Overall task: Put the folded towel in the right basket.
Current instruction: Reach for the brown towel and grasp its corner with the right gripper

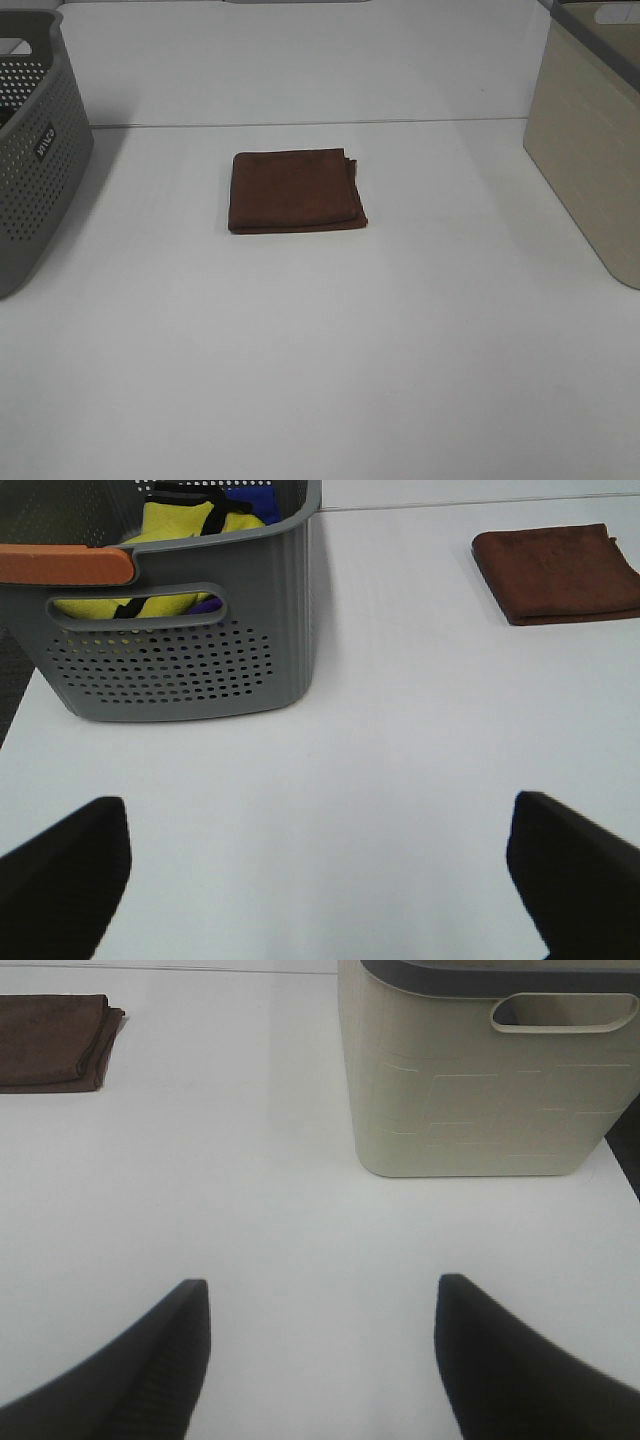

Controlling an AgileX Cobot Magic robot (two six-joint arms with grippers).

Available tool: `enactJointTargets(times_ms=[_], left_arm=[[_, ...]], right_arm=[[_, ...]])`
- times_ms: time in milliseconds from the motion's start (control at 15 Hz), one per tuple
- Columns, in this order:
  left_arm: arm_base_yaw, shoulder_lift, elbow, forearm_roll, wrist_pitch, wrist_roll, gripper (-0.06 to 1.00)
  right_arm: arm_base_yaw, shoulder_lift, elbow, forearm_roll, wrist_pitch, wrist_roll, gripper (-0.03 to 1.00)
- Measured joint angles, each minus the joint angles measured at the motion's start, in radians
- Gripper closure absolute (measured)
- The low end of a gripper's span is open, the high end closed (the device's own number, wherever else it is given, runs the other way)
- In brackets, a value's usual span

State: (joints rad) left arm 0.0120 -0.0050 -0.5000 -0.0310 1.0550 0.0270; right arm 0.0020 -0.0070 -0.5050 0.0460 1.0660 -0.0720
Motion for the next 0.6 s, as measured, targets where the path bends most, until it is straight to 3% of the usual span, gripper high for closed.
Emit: enactJointTargets(times_ms=[600], left_arm=[[0.000,0.000,0.000,0.000,0.000,0.000,-0.03]], right_arm=[[0.000,0.000,0.000,0.000,0.000,0.000,0.35]])
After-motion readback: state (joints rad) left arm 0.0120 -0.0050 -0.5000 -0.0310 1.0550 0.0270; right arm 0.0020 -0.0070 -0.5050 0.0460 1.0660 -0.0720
